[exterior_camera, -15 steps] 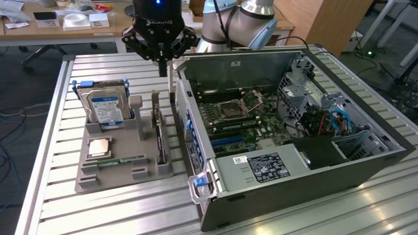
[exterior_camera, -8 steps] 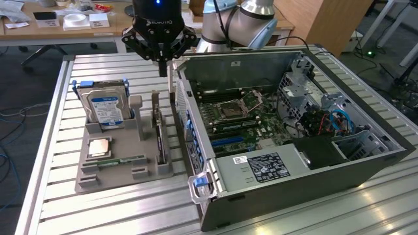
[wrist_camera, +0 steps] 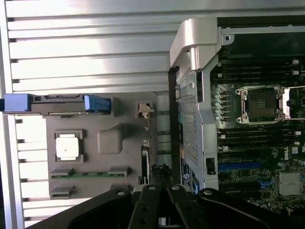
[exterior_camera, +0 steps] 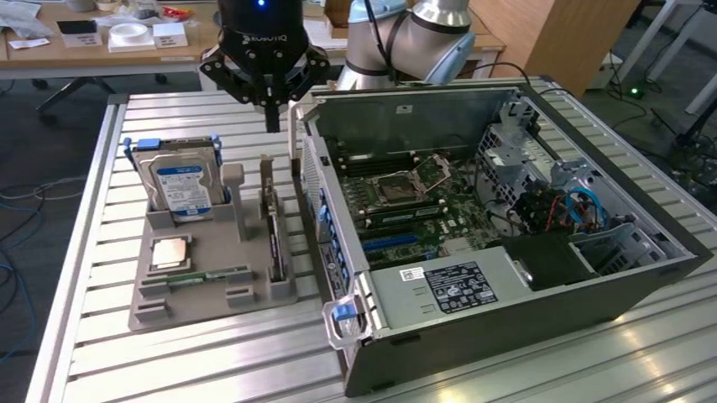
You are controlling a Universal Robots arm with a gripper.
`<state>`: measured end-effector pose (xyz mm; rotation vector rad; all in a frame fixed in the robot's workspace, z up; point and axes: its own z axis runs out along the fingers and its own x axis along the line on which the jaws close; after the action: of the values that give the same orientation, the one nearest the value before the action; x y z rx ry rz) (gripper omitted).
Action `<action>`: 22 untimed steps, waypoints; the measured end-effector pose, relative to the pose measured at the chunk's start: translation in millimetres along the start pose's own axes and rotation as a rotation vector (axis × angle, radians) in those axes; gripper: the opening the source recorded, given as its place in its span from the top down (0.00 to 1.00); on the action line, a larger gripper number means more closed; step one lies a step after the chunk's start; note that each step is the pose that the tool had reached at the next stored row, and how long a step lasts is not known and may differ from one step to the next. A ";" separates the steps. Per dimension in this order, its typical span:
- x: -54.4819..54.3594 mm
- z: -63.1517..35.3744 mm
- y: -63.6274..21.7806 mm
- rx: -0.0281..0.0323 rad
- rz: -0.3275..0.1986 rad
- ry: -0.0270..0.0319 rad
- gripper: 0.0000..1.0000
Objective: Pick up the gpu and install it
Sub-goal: 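Reach for the gpu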
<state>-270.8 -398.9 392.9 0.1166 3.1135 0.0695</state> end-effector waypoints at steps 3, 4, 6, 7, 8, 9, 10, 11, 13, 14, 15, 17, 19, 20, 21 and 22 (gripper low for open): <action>0.6 0.0 0.0 0.0000 0.000 0.0000 0.89; 0.6 0.0 -0.1 0.0000 0.000 0.0000 0.89; 0.7 0.0 0.0 0.0000 0.000 0.0000 0.89; 0.7 0.0 -0.1 0.0000 0.000 0.0000 0.89; 0.8 0.0 -0.1 0.0000 0.000 0.0001 0.89; 0.9 0.0 -0.4 0.0000 0.000 0.0000 0.89; 1.0 -0.1 -1.3 -0.0001 0.000 0.0001 0.89; 0.9 -0.2 -2.5 0.0001 0.000 0.0001 0.89; 0.8 -0.3 -5.7 0.0000 0.000 0.0001 0.89; 0.7 -0.4 -7.4 0.0000 0.000 0.0000 0.89; 0.6 -0.4 -9.2 0.0000 0.000 0.0001 0.89; 0.6 -0.6 -12.9 0.0000 0.000 0.0001 0.89; 0.6 -0.8 -16.7 0.0000 0.000 0.0001 0.89; 0.5 -0.9 -18.5 0.0001 -0.001 0.0001 0.89; 0.5 -0.9 -20.3 0.0000 -0.001 0.0001 0.89; 0.5 -1.0 -22.0 0.0000 -0.001 0.0001 0.89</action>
<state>-272.9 -420.8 392.9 0.1155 3.1136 0.0695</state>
